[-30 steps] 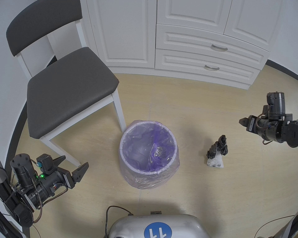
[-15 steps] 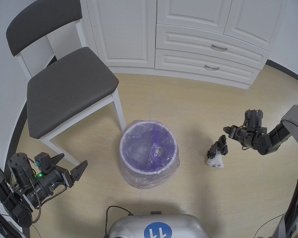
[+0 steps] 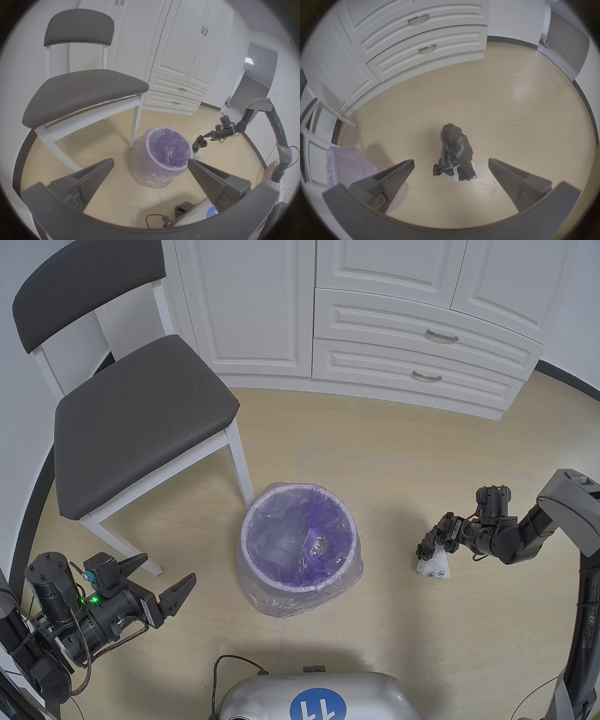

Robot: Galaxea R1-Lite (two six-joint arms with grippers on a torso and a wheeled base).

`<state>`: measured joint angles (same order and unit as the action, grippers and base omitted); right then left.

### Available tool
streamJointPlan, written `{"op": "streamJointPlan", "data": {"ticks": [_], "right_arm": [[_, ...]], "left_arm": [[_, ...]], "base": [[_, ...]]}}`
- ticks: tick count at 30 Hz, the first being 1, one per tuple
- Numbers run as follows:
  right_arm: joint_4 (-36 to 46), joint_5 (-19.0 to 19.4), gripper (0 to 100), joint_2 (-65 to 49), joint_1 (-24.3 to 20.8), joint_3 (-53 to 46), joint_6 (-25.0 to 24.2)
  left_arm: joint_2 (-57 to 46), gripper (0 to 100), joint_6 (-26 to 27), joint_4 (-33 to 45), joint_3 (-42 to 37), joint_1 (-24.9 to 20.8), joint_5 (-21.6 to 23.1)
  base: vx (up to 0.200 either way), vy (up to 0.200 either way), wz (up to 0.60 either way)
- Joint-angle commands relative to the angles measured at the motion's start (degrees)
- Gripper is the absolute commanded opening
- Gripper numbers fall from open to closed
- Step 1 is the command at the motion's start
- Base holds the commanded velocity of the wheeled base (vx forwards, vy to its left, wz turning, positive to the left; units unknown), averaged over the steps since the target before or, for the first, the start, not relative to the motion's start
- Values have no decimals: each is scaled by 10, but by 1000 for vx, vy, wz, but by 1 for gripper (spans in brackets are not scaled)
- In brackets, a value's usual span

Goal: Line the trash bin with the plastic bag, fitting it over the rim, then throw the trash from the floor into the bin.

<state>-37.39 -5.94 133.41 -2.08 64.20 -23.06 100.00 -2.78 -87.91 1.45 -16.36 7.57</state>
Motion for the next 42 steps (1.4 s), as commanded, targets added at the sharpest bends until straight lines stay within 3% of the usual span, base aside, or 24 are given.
{"op": "streamJointPlan", "data": {"ticks": [1, 7, 11, 23, 37, 38, 42], "right_arm": [[-3, -2, 100, 61, -5, 34, -5], [-5, -3, 100, 97, -5, 59, -13], [-1, -5, 100, 120, -11, 91, -61], [-15, -23, 100, 187, -12, 179, -118], [-29, -62, 100, 232, -7, 224, -122], [-30, -62, 0, 232, -7, 223, -122], [-39, -62, 0, 229, -5, 213, -123]], "left_arm": [[-5, 100, 1, -1, 0, -2, 0], [-10, 100, 13, 0, -1, -1, -1], [-26, 100, 15, -1, -3, -3, -1], [-44, 100, 15, 0, -2, -9, -1], [-35, 100, 10, 0, -12, -39, 0], [-35, 100, 9, 0, -12, -39, 0], [-45, 100, 10, 0, -15, -36, -1]], "base": [[0, 0, 0], [0, 0, 0], [0, 0, 0], [0, 0, 0], [0, 0, 0], [0, 0, 0], [0, 0, 0]]}}
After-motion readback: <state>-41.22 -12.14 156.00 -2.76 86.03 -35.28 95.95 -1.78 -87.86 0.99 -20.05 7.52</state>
